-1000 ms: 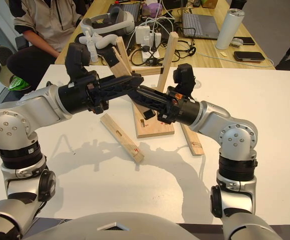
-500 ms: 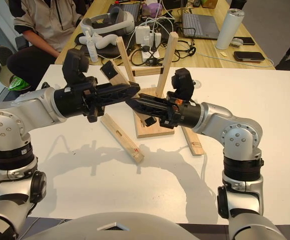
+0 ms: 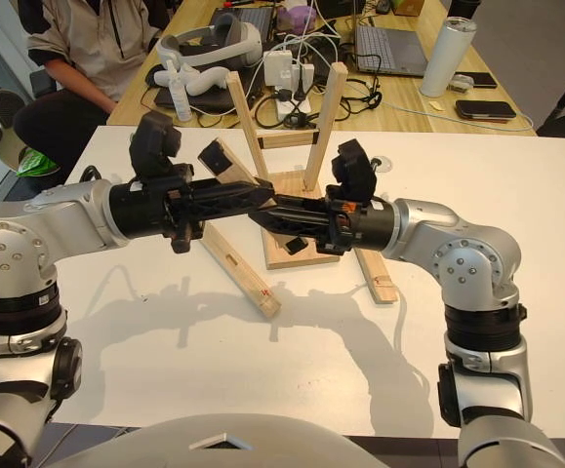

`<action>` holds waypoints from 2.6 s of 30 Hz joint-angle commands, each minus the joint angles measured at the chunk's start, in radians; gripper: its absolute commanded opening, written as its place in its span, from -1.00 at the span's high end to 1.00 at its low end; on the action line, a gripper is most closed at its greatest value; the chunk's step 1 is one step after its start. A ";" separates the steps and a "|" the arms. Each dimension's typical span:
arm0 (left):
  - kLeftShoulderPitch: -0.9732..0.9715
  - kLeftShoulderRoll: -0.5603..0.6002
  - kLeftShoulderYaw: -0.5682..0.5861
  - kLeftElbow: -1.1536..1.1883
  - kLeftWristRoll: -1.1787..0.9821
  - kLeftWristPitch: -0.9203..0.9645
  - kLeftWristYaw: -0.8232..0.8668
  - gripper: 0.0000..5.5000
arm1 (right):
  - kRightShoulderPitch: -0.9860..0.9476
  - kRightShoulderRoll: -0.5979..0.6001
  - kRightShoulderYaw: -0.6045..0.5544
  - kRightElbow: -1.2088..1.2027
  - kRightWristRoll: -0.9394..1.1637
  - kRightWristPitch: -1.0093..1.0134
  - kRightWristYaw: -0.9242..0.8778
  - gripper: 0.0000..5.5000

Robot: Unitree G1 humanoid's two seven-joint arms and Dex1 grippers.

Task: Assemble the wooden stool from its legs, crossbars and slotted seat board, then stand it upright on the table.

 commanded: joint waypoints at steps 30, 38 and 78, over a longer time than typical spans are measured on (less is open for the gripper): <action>0.100 0.169 -0.483 0.254 1.071 -0.321 -0.074 0.85 | 0.241 -0.092 0.161 -0.081 -0.382 -0.101 0.007 -0.33; 0.009 0.000 -0.450 0.427 1.208 -0.405 -0.020 0.85 | 0.274 -0.192 0.220 -0.115 -0.456 -0.118 0.071 -0.33; 0.032 -0.360 0.052 -0.029 1.270 0.161 0.323 0.85 | 0.193 0.366 0.406 0.177 -1.115 -0.417 -0.409 -0.33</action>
